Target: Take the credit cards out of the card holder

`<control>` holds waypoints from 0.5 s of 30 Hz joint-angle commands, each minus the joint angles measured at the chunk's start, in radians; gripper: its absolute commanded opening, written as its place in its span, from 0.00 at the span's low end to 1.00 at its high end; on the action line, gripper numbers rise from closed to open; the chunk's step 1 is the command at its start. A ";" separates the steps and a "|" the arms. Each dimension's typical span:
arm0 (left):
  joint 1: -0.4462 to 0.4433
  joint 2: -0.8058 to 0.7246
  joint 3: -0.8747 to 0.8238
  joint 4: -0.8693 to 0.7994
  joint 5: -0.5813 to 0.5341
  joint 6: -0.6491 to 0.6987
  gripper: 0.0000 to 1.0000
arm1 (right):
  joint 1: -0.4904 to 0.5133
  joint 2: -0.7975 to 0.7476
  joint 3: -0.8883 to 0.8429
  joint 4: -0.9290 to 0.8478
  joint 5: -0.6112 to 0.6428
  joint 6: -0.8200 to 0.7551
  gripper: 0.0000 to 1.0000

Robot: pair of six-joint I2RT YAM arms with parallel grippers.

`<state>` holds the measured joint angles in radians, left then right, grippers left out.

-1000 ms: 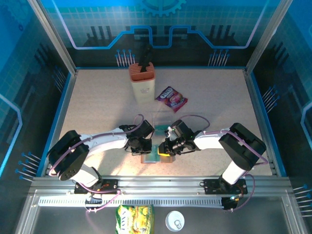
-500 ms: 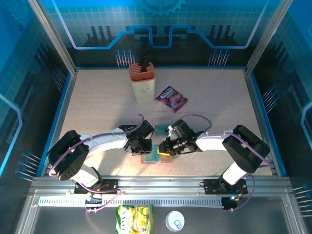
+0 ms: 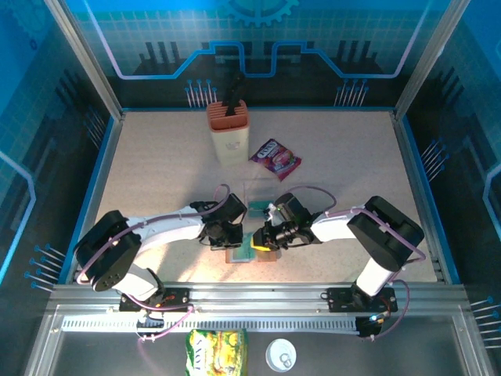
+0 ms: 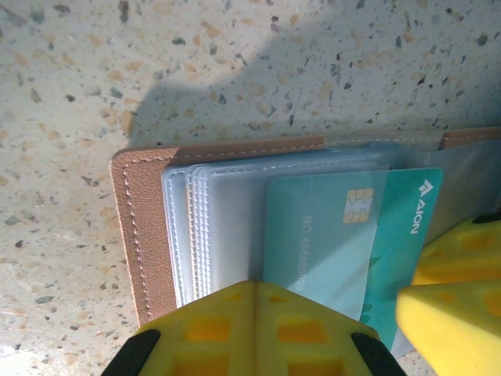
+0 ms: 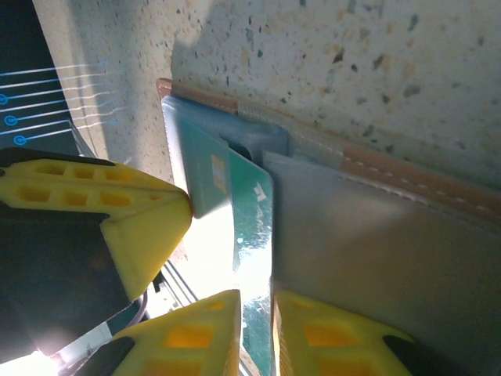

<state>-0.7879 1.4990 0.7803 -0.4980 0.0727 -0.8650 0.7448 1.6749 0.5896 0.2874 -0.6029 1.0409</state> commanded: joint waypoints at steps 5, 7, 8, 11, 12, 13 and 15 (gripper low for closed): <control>-0.006 -0.018 -0.036 -0.059 -0.027 -0.018 0.00 | -0.004 0.026 -0.017 0.067 -0.031 0.028 0.12; -0.005 -0.017 -0.035 -0.059 -0.027 -0.017 0.00 | -0.004 0.018 -0.020 0.055 -0.024 0.023 0.12; -0.006 -0.018 -0.035 -0.058 -0.027 -0.015 0.00 | -0.006 0.013 -0.022 0.046 -0.020 0.017 0.12; -0.006 -0.018 -0.033 -0.056 -0.023 -0.011 0.00 | -0.009 -0.013 -0.024 0.004 -0.011 -0.006 0.10; -0.006 -0.018 -0.033 -0.054 -0.024 -0.011 0.00 | -0.011 -0.023 -0.024 -0.011 -0.007 -0.018 0.09; -0.005 -0.018 -0.033 -0.053 -0.023 -0.011 0.00 | -0.013 -0.035 -0.024 -0.049 -0.002 -0.030 0.08; -0.005 -0.019 -0.031 -0.051 -0.022 -0.008 0.00 | -0.021 -0.058 -0.024 -0.088 0.006 -0.047 0.08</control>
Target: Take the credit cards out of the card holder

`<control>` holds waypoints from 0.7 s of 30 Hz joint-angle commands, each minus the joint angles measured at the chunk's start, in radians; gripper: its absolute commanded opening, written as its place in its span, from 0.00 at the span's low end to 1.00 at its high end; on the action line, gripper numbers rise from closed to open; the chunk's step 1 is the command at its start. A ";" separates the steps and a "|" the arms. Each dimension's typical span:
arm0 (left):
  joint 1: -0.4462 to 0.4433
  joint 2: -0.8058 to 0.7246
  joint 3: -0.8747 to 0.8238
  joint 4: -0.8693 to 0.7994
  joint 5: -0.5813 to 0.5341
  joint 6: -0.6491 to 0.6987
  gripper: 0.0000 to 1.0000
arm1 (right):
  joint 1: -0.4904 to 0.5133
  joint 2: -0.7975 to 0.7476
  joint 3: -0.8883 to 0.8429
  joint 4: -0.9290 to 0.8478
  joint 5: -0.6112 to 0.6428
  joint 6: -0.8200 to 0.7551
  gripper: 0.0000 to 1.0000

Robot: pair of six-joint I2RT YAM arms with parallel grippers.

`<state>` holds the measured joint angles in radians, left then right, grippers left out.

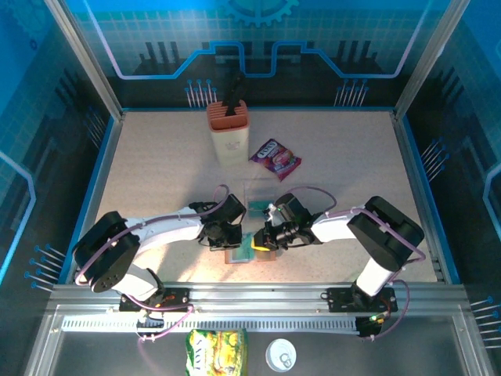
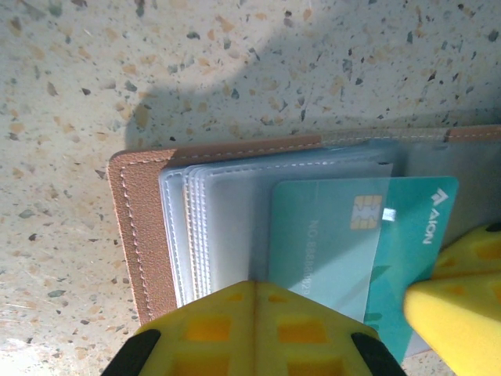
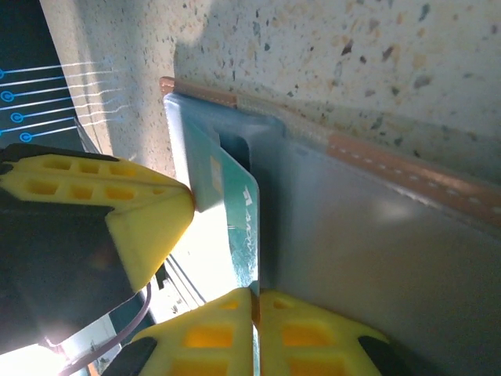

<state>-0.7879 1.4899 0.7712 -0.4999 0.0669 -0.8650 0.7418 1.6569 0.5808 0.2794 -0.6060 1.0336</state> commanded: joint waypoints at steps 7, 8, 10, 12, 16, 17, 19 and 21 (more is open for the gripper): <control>-0.006 -0.015 -0.010 -0.036 -0.024 -0.003 0.00 | -0.039 -0.128 -0.019 -0.198 0.033 -0.092 0.05; -0.005 -0.013 -0.007 -0.031 -0.022 0.000 0.00 | -0.042 -0.142 -0.018 -0.218 0.036 -0.099 0.05; -0.006 -0.013 0.002 -0.019 -0.007 0.010 0.00 | -0.047 -0.174 -0.009 -0.264 0.046 -0.116 0.04; -0.005 -0.016 0.015 -0.017 -0.004 0.017 0.00 | -0.050 -0.210 0.004 -0.316 0.058 -0.137 0.03; -0.005 -0.026 0.050 -0.006 -0.002 0.041 0.00 | -0.058 -0.282 0.054 -0.472 0.096 -0.206 0.01; -0.005 -0.028 0.059 -0.003 -0.002 0.046 0.00 | -0.059 -0.296 0.070 -0.513 0.109 -0.228 0.01; -0.006 -0.030 0.082 -0.007 -0.004 0.059 0.00 | -0.062 -0.325 0.118 -0.604 0.140 -0.289 0.01; -0.005 -0.034 0.108 -0.024 -0.013 0.068 0.00 | -0.070 -0.340 0.165 -0.679 0.161 -0.345 0.00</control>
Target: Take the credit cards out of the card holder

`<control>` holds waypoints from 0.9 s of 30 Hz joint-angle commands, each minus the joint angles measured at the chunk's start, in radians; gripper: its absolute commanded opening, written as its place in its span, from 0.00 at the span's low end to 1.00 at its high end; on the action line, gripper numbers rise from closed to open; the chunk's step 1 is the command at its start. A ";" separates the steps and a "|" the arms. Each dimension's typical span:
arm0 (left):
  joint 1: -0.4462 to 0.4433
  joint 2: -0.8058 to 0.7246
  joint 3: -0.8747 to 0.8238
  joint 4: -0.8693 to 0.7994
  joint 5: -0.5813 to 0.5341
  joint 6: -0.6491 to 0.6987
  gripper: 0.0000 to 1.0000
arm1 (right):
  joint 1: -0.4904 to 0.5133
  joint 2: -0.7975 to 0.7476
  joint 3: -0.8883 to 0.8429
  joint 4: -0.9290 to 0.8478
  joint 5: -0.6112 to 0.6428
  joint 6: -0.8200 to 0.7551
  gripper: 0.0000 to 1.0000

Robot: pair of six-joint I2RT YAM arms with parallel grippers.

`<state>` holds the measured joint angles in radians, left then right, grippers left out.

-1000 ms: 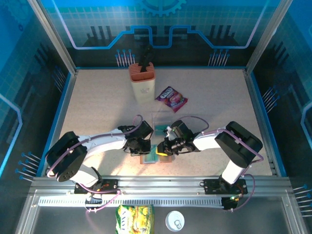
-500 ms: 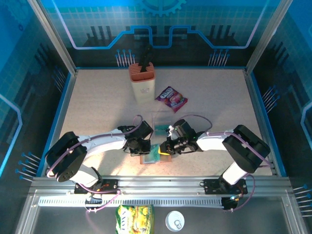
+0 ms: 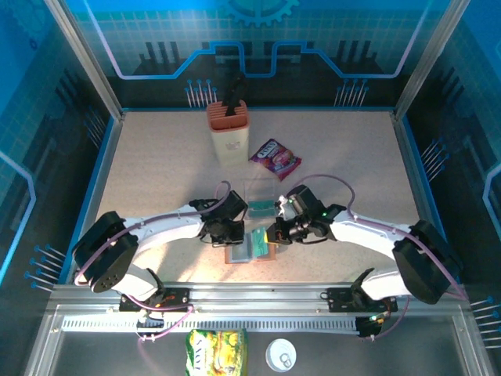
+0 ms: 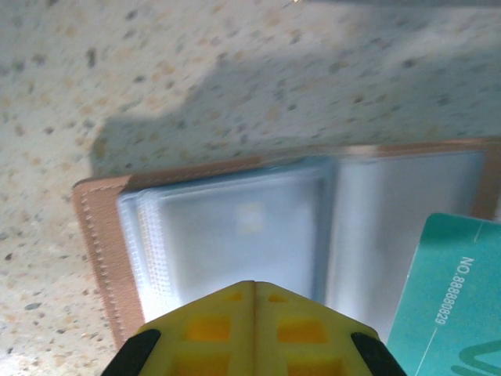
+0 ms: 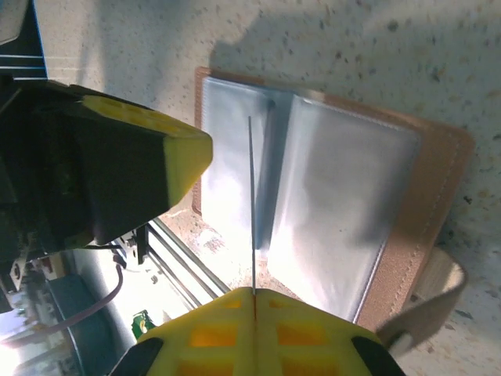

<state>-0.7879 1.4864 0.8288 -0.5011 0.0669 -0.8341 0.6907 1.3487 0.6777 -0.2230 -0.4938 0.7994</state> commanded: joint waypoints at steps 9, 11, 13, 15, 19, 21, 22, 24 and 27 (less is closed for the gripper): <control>-0.001 -0.125 0.075 -0.071 -0.085 0.049 0.00 | -0.060 0.013 0.387 -0.554 0.161 -0.610 0.00; 0.000 -0.154 0.055 -0.067 -0.097 0.040 0.00 | -0.060 0.056 0.463 -0.635 0.184 -0.771 0.00; 0.005 -0.179 0.033 -0.057 -0.098 0.032 0.00 | -0.060 0.107 0.540 -0.705 0.244 -0.918 0.00; 0.007 -0.197 0.017 -0.056 -0.101 0.026 0.00 | -0.062 0.161 0.612 -0.761 0.267 -1.048 0.00; 0.006 -0.230 -0.014 -0.062 -0.103 0.011 0.00 | -0.062 0.295 0.796 -0.901 0.294 -1.275 0.00; 0.005 -0.249 -0.030 -0.062 -0.106 0.006 0.01 | -0.062 0.350 0.862 -0.934 0.327 -1.359 0.00; 0.006 -0.258 -0.039 -0.058 -0.107 0.003 0.01 | -0.060 0.373 0.888 -0.941 0.345 -1.391 0.00; 0.007 -0.270 -0.054 -0.053 -0.105 -0.006 0.01 | -0.056 0.425 0.945 -0.958 0.402 -1.443 0.00; 0.006 -0.281 -0.064 -0.065 -0.106 -0.008 0.01 | -0.057 0.487 1.023 -0.981 0.425 -1.492 0.00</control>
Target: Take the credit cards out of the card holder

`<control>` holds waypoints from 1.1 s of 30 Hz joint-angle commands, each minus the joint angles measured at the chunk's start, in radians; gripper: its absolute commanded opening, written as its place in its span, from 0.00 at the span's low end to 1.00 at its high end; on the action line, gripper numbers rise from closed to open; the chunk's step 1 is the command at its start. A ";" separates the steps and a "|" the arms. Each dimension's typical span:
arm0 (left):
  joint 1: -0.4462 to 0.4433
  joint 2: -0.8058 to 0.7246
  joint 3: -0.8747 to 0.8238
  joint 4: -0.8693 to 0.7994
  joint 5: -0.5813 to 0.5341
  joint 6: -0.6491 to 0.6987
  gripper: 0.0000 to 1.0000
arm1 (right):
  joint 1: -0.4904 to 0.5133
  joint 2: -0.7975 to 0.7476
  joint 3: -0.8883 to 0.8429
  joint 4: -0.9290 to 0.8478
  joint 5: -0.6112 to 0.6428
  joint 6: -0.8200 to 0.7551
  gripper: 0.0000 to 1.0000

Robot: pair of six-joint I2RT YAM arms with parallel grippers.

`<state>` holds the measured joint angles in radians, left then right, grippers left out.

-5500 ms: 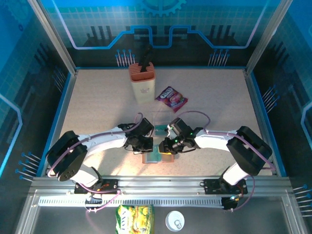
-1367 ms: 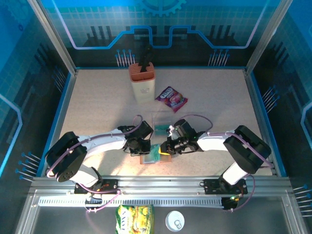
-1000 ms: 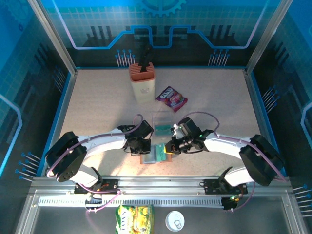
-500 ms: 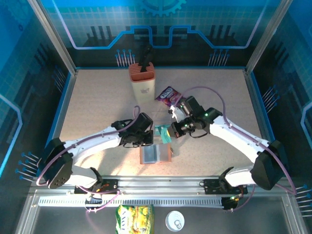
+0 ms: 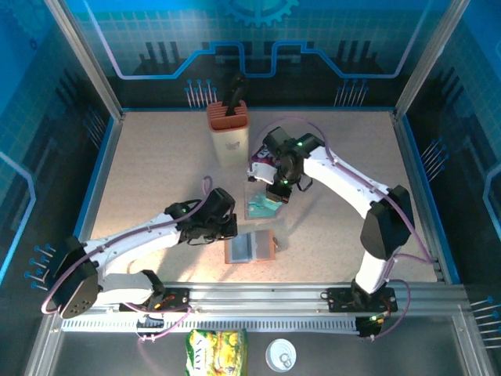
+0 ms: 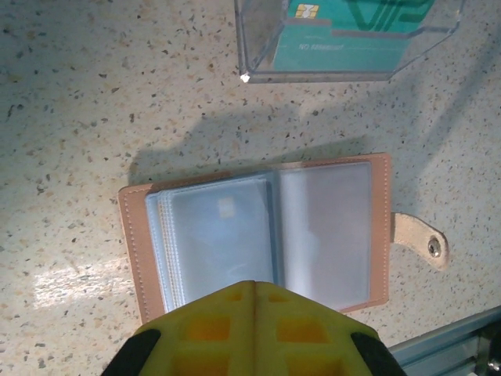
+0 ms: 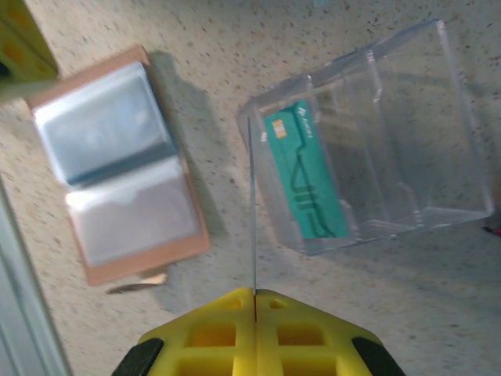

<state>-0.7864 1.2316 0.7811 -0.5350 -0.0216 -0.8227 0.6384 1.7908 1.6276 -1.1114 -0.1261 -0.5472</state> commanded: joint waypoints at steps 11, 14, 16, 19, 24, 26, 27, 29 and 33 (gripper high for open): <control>0.017 -0.008 -0.012 -0.020 -0.008 0.003 0.01 | -0.002 0.231 0.272 -0.187 0.016 -0.250 0.00; 0.019 0.003 -0.008 -0.020 -0.003 0.004 0.01 | -0.002 0.262 0.293 -0.194 0.011 -0.258 0.00; 0.019 0.003 -0.012 -0.020 -0.003 0.005 0.01 | -0.003 0.278 0.299 -0.194 0.016 -0.264 0.00; 0.022 -0.006 -0.025 -0.018 -0.005 0.000 0.01 | -0.002 0.297 0.305 -0.193 0.011 -0.274 0.00; 0.024 -0.015 -0.033 -0.013 -0.001 -0.006 0.01 | -0.007 0.326 0.312 -0.183 0.020 -0.287 0.00; 0.024 -0.015 -0.034 -0.013 0.000 -0.007 0.01 | -0.008 0.338 0.312 -0.183 0.019 -0.289 0.00; 0.024 -0.014 -0.036 -0.013 0.000 -0.007 0.01 | -0.008 0.345 0.311 -0.181 0.014 -0.289 0.00; 0.025 -0.014 -0.039 -0.013 0.002 -0.009 0.01 | -0.009 0.356 0.307 -0.182 0.004 -0.287 0.00; 0.025 -0.016 -0.043 -0.014 0.002 -0.013 0.01 | -0.005 0.371 0.299 -0.186 -0.014 -0.272 0.00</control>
<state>-0.7677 1.2274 0.7536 -0.5415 -0.0261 -0.8318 0.6384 2.1445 1.9133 -1.2671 -0.1097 -0.8131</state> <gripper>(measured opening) 0.041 0.044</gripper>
